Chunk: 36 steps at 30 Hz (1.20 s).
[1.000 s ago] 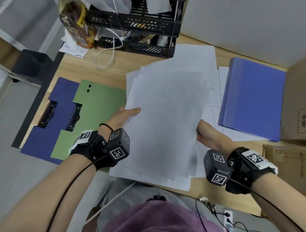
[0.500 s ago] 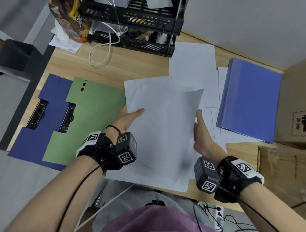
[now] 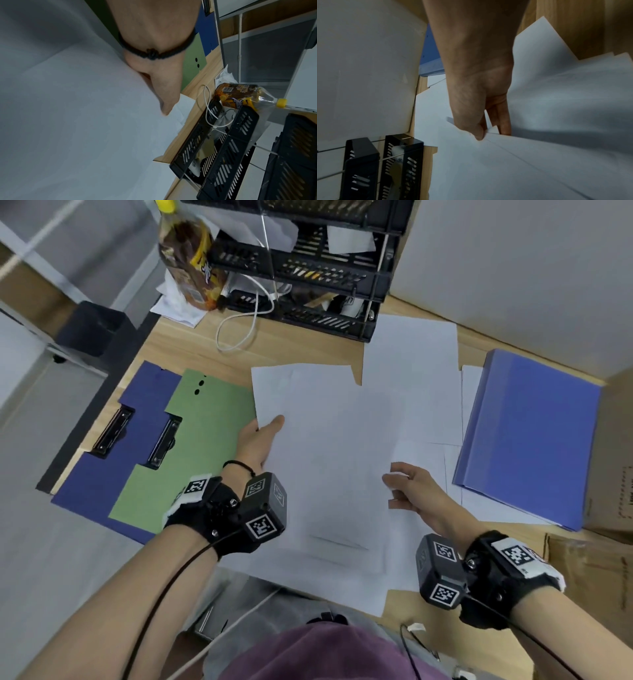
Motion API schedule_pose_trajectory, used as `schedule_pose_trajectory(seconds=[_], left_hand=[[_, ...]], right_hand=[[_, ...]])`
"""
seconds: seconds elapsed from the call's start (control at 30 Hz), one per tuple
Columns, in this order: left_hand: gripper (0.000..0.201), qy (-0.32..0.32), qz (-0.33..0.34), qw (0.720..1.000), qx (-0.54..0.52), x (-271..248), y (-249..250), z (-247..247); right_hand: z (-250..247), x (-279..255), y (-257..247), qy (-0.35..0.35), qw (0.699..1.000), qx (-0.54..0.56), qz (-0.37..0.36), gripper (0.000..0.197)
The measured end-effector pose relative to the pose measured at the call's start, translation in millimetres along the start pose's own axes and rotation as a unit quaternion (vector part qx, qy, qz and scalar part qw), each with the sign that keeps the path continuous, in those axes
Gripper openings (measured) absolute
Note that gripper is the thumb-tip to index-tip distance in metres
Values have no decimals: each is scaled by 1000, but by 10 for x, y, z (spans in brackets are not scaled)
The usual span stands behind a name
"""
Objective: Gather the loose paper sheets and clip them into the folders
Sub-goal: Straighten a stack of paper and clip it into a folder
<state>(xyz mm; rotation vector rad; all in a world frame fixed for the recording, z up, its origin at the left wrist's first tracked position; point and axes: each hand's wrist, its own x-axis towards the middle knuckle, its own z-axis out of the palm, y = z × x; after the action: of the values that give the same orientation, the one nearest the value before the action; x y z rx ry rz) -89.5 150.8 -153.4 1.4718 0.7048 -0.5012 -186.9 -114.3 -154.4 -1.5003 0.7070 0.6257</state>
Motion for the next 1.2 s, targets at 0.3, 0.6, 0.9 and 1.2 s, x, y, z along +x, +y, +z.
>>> schedule_pose_trajectory(seconds=[0.3,0.6,0.9,1.2], left_hand=[[38,-97,44,983,146,-391,-260,275],[44,-105,81,977,165,-555,-181,402],[30,-211,172,943,193,-583,118,506],[49,-296,307,899,99,-899,928,527]], right_hand=[[-240,-160,296,-47,999,25,5,23],[-187,-367,532,-9,988,149,-33,28],[-162,-696,273,51,978,159,-125,34],[-45,-1288,-395,161,942,132,-264,25]])
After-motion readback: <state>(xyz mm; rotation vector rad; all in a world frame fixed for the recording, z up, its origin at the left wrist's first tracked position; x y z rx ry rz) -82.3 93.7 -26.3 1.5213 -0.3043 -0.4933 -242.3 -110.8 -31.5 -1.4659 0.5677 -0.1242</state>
